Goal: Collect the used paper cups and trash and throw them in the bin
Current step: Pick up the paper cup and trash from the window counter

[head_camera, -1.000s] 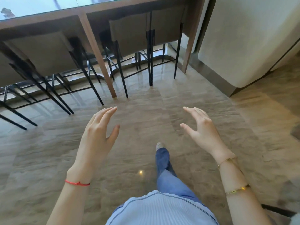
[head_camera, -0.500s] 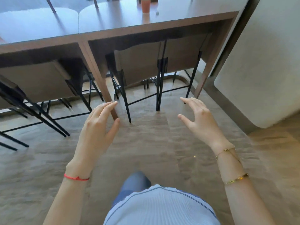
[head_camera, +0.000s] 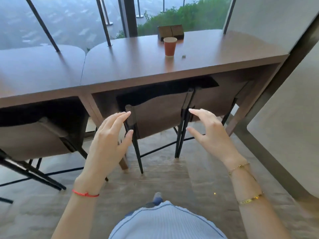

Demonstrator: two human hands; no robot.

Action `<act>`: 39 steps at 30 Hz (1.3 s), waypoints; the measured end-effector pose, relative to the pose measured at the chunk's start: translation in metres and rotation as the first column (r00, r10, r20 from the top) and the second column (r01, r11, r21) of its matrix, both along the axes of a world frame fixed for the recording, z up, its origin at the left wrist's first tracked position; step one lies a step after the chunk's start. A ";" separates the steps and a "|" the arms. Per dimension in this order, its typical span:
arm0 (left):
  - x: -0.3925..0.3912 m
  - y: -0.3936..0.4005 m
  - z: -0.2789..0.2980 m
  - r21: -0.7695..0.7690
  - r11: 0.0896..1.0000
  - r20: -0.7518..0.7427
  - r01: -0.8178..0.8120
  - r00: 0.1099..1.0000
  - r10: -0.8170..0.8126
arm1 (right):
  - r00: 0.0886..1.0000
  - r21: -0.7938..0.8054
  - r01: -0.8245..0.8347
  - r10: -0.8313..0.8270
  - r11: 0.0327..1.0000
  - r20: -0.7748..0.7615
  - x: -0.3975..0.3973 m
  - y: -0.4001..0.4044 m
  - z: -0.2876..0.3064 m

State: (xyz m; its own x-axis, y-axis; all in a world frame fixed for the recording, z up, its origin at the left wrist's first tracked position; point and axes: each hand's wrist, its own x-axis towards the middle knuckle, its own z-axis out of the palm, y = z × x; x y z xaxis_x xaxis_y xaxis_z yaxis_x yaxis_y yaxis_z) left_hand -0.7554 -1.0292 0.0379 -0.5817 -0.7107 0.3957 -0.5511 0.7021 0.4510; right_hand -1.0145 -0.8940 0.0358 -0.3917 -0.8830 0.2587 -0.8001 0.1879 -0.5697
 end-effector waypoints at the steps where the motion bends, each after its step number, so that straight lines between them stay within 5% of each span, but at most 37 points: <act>1: -0.012 -0.020 0.004 -0.013 1.000 0.001 0.003 1.000 -0.003 | 1.000 -0.008 0.000 0.000 1.000 0.001 -0.011 -0.021 0.004; 20: -0.288 -0.290 0.001 0.096 0.994 -0.037 -0.057 0.997 0.061 | 0.994 -0.021 0.088 -0.089 0.996 -0.068 -0.264 -0.298 0.010; 39: -0.447 -0.383 -0.029 0.377 0.917 -0.168 -0.131 0.964 0.206 | 0.993 0.083 -0.108 0.111 0.991 -0.035 -0.369 -0.428 -0.025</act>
